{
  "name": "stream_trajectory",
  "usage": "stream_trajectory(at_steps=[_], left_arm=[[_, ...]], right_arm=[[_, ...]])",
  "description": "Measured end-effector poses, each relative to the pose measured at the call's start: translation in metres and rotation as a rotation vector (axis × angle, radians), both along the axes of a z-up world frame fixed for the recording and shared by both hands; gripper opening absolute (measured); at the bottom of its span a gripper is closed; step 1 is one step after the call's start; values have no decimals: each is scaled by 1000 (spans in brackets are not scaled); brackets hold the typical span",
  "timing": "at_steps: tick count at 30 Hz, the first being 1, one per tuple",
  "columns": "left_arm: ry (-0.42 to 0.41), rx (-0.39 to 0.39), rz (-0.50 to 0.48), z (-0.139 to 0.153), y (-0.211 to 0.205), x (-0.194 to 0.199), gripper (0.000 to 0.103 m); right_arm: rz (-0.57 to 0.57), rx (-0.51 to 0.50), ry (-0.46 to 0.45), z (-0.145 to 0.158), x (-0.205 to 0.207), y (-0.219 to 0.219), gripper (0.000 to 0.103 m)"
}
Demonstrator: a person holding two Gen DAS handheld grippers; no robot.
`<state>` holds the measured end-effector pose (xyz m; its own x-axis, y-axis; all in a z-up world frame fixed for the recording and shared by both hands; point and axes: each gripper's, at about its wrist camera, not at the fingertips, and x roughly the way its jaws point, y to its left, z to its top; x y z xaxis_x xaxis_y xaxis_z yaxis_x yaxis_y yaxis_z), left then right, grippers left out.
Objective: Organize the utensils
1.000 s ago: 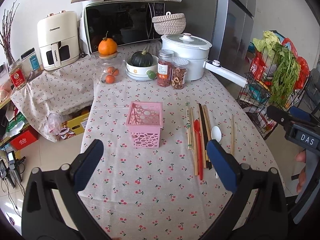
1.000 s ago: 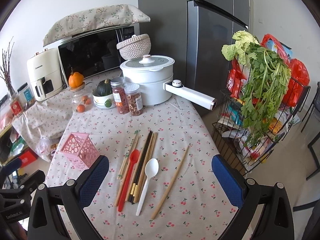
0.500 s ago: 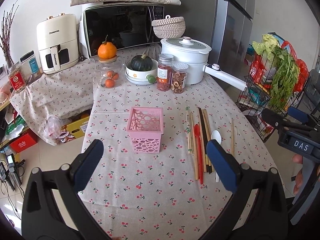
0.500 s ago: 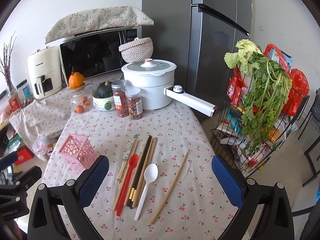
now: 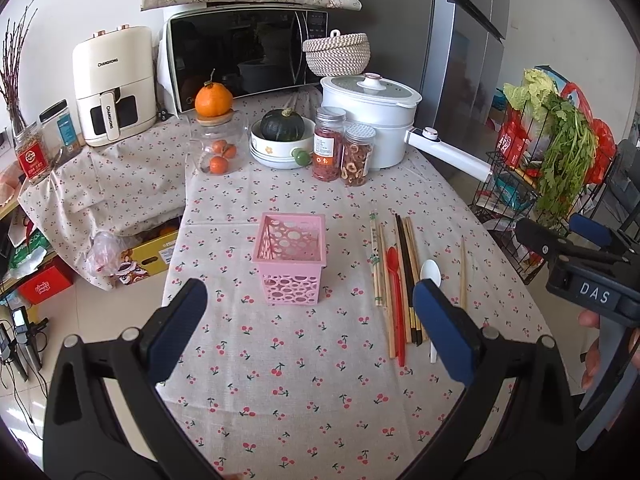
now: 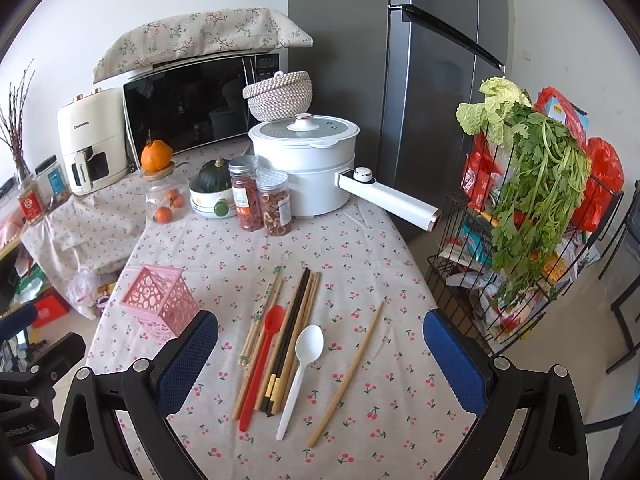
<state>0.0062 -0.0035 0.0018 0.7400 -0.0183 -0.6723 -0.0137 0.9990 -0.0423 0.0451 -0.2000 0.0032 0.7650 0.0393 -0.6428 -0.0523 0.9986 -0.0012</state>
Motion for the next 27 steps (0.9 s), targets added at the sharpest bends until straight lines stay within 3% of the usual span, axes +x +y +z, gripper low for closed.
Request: stream_trajectory(at_steps=[27], left_arm=[[6, 3, -8, -2, -4, -2, 102]], right_arm=[[1, 2, 7, -1, 0, -1, 103]])
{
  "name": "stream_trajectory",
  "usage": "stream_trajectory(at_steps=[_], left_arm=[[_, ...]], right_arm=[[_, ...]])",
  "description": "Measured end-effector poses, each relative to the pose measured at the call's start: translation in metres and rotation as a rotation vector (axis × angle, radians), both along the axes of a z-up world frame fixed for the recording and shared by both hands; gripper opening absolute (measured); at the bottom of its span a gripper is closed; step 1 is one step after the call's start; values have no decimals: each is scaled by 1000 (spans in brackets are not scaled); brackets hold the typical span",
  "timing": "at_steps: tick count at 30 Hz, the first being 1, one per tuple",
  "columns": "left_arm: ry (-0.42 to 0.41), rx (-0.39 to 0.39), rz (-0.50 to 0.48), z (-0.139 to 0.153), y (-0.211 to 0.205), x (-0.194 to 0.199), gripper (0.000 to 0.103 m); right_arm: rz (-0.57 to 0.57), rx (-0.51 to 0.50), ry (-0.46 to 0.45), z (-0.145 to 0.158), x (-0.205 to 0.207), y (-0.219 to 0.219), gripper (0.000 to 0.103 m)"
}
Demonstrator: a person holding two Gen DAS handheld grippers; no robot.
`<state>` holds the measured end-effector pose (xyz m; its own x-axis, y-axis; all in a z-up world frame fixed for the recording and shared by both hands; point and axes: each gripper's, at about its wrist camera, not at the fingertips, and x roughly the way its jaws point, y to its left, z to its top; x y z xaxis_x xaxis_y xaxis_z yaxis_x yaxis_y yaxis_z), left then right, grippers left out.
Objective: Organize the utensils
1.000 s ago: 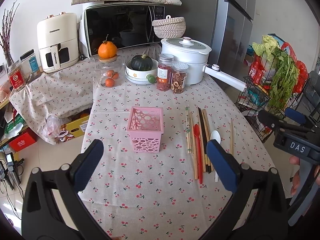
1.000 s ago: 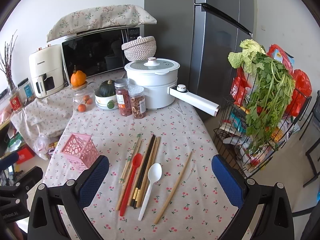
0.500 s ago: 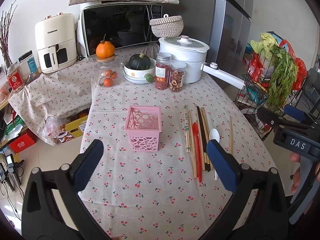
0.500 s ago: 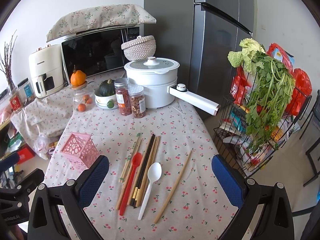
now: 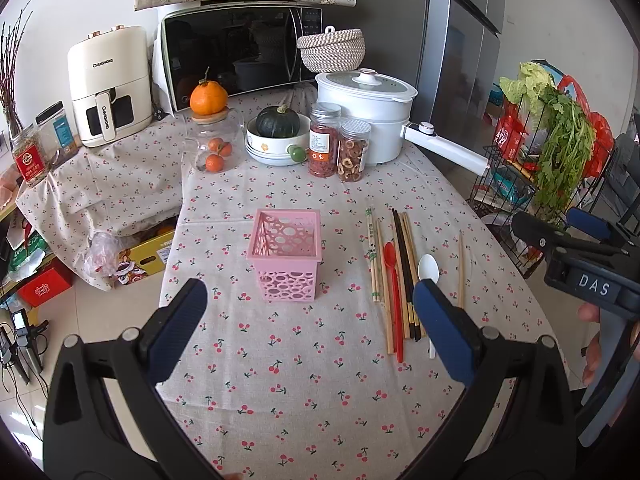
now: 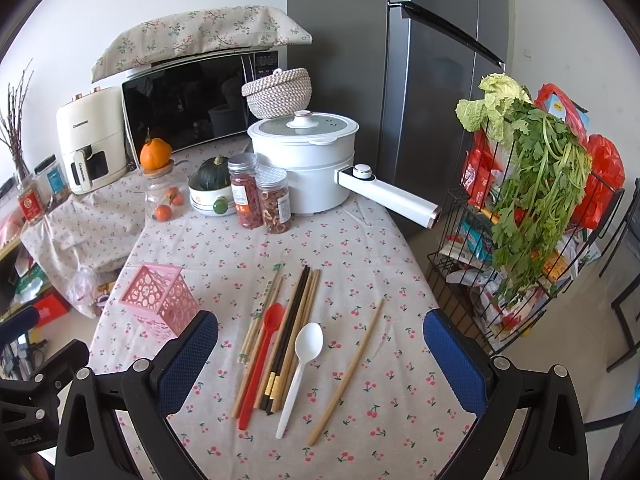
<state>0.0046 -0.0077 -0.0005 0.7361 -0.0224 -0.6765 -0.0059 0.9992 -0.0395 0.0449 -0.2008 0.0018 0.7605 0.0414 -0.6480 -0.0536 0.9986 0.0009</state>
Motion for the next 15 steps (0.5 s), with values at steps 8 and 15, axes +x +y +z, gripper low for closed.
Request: stream_trajectory(at_steps=[8, 15], left_arm=[[-3, 1, 0, -2, 2, 0, 102], [35, -60, -70, -10, -3, 14, 102]], right_arm=[[-10, -7, 29, -8, 3, -7, 103], [-25, 25, 112, -21, 16, -27, 103]])
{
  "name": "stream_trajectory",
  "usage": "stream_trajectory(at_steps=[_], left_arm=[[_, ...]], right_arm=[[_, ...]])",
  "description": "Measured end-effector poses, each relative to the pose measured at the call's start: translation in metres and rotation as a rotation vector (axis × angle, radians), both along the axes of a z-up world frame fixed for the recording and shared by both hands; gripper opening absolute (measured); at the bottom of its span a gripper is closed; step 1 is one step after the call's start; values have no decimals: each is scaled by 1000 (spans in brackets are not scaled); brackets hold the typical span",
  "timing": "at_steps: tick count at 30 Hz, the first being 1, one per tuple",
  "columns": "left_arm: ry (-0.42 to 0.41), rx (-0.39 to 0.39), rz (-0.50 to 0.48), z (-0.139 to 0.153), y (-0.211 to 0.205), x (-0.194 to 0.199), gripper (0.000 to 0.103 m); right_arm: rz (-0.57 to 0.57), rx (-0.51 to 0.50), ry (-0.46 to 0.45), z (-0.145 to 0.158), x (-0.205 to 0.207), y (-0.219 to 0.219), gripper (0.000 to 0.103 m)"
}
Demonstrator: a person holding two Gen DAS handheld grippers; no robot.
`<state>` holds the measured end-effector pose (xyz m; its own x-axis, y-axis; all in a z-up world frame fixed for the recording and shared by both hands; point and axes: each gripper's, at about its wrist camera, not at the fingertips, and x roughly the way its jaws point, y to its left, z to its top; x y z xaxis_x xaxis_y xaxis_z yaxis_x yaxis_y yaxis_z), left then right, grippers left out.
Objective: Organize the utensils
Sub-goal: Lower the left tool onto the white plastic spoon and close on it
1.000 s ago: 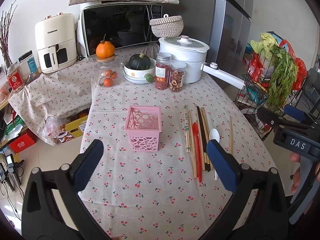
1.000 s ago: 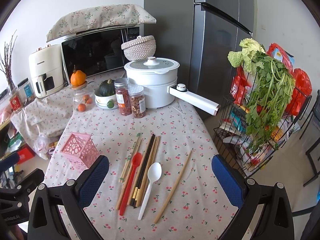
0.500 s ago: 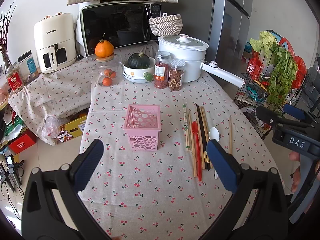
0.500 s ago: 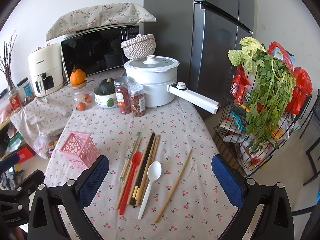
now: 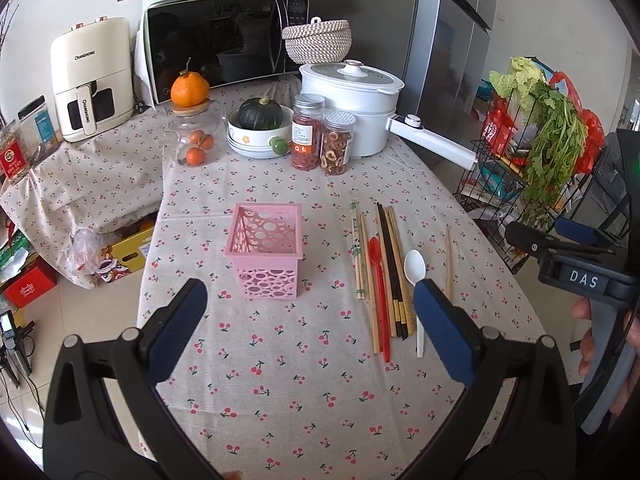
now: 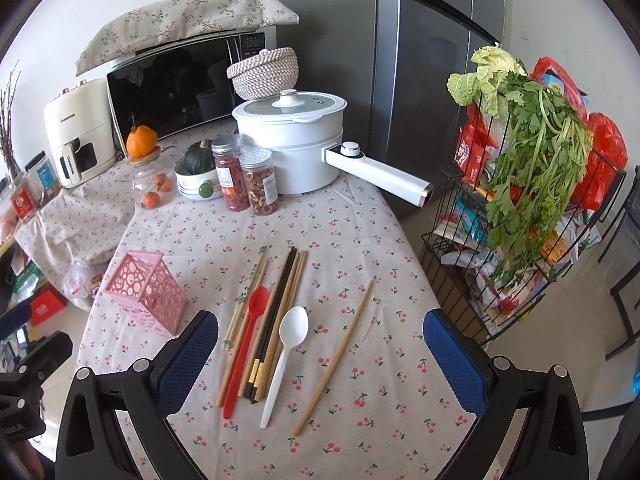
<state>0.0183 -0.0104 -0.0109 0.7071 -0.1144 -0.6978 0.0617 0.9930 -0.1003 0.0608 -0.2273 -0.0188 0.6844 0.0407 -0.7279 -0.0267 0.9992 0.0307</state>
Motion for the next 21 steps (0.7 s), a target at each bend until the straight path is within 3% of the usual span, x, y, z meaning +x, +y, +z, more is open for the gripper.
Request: stream_trajectory(at_steps=[7, 14, 16, 21], left_arm=[[162, -57, -155, -23, -27, 38, 102], [299, -45, -169, -44, -64, 82, 102], [334, -61, -189, -53, -78, 96, 95], [470, -66, -256, -93, -118, 131, 61]], right_arm=[[-59, 72, 172, -35, 33, -37, 103], [-112, 153, 311, -67, 61, -73, 103], [-115, 163, 352, -75, 68, -80, 103], [-137, 170, 411, -90, 82, -98, 103]])
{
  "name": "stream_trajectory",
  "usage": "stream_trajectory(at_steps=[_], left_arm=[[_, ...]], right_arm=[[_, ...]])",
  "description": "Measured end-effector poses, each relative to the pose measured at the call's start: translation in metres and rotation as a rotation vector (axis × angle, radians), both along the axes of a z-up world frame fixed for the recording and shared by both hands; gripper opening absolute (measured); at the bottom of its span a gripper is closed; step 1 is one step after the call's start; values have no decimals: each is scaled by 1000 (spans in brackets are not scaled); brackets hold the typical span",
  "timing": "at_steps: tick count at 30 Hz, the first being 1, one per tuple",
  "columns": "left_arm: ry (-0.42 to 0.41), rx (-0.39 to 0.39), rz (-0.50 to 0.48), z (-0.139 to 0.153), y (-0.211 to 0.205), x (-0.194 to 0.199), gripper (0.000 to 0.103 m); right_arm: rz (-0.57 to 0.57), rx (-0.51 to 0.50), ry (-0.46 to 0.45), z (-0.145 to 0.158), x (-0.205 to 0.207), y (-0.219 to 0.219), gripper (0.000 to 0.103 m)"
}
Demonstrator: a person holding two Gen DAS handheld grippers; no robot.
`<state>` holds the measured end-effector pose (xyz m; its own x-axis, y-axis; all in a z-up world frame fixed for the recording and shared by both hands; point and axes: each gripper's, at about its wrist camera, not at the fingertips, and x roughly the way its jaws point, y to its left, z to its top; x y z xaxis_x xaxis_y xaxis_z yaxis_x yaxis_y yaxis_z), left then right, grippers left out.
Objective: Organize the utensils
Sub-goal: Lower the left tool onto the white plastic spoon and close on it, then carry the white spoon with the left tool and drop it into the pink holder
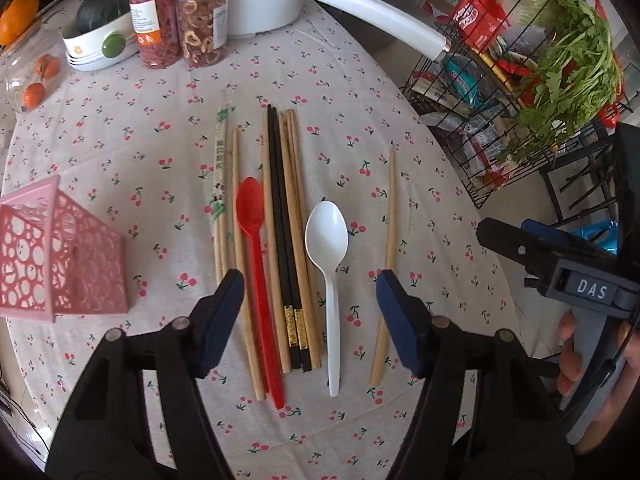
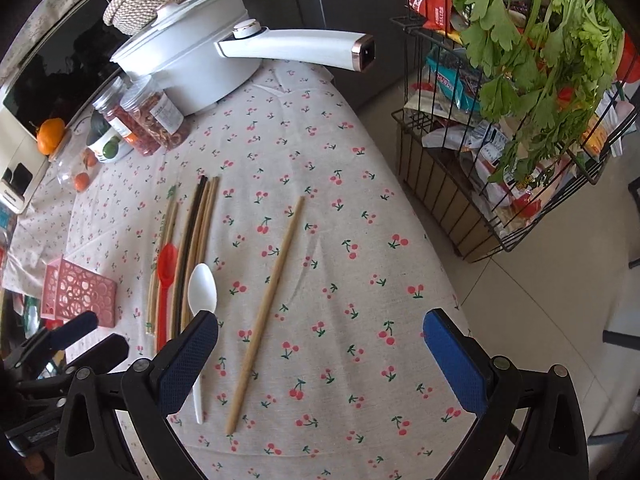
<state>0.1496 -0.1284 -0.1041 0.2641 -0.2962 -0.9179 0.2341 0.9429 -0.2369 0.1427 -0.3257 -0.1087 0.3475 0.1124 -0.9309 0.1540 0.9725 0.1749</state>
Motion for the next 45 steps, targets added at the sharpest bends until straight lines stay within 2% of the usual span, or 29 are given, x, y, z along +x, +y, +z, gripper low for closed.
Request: stream_trajectory(at_steps=[3, 9, 13, 14, 15, 16, 18, 21, 27, 29, 33, 39, 40, 44, 45], left_arm=[[42, 26, -3, -20, -16, 13, 50], [48, 75, 4, -34, -38, 28, 50], [22, 147, 11, -41, -48, 35, 49], [23, 158, 15, -42, -48, 35, 41], [22, 170, 17, -43, -48, 36, 25], [24, 175, 14, -45, -48, 37, 18], [17, 170, 13, -44, -45, 35, 10], [6, 137, 14, -40, -40, 31, 3], [-45, 79, 1, -16, -12, 12, 3], [-80, 65, 0, -4, -6, 6, 3], [-152, 29, -1, 23, 14, -9, 3], [-243, 27, 6, 47, 42, -36, 3], [-248, 22, 11, 50, 50, -41, 3], [-268, 16, 41, 52, 77, -57, 3], [-276, 15, 50, 51, 84, -62, 3]], right_arm=[[-36, 10, 24, -8, 6, -16, 103], [-67, 13, 58, -20, 9, -39, 103], [-61, 22, 68, -23, 9, -41, 103], [-55, 23, 69, -23, 10, -40, 103], [-49, 23, 69, -24, 10, -38, 103], [-45, 23, 70, -24, 10, -36, 103], [-35, 32, 74, -26, 12, -32, 103], [-32, 58, 82, -30, 14, -27, 103], [-24, 92, 82, -34, 20, -14, 102], [-23, 114, 87, -37, 23, -10, 99], [-23, 166, 101, -46, 33, 1, 84], [-6, 166, 104, -61, 51, 26, 61], [-5, 155, 109, -64, 55, 30, 55], [22, 35, 81, -64, 64, 46, 47], [32, -5, 77, -64, 64, 50, 41]])
